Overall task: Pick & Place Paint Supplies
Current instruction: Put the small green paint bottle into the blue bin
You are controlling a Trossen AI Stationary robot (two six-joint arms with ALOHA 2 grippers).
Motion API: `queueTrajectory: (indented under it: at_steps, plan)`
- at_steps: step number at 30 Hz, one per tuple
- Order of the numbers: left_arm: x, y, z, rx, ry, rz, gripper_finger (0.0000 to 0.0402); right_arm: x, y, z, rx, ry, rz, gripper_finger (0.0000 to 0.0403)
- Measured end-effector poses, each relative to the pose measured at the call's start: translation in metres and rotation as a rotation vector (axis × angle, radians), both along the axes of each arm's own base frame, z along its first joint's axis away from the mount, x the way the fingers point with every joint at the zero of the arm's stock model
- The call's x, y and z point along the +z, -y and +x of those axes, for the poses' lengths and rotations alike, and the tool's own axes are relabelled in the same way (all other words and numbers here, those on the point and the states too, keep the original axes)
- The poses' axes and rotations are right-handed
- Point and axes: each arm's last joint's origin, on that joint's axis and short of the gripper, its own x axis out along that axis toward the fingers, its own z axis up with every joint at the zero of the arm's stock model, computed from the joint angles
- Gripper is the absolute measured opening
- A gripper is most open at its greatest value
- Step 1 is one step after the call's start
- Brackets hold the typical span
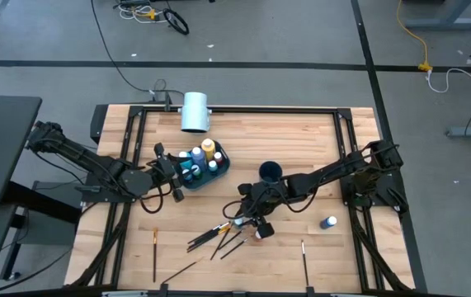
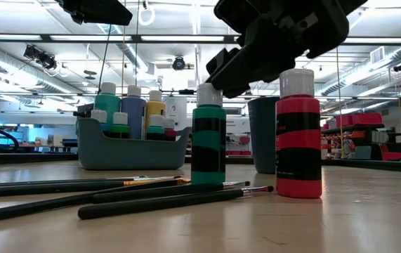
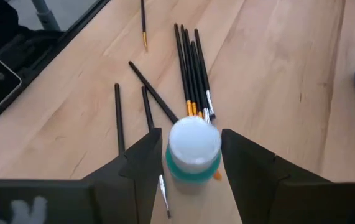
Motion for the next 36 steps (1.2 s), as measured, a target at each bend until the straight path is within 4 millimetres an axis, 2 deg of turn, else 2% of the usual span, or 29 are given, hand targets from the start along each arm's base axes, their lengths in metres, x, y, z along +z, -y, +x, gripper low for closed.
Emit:
queueTrajectory:
  at_steps: [7, 16, 23, 31, 36]
  plan:
    - [0.0, 0.0, 0.0, 0.0, 0.0, 0.0, 0.0171, 0.003, 0.0, 0.002, 0.005, 0.05, 0.002, 0.0169]
    - [0.0, 0.0, 0.0, 0.0, 0.001, 0.0, 0.0171, -0.02, -0.004, 0.009, 0.008, 0.022, -0.005, 0.0169]
    - [0.0, 0.0, 0.0, 0.0, 0.002, -0.001, 0.0171, -0.019, 0.002, 0.011, -0.037, 0.037, -0.027, 0.0165]
    - [0.0, 0.0, 0.0, 0.0, 0.003, 0.0, 0.0171, -0.018, 0.002, 0.012, -0.031, 0.057, -0.042, 0.0115]
    - [0.0, 0.0, 0.0, 0.0, 0.002, 0.001, 0.0171, -0.008, 0.003, 0.015, -0.075, 0.138, -0.07, 0.0117]
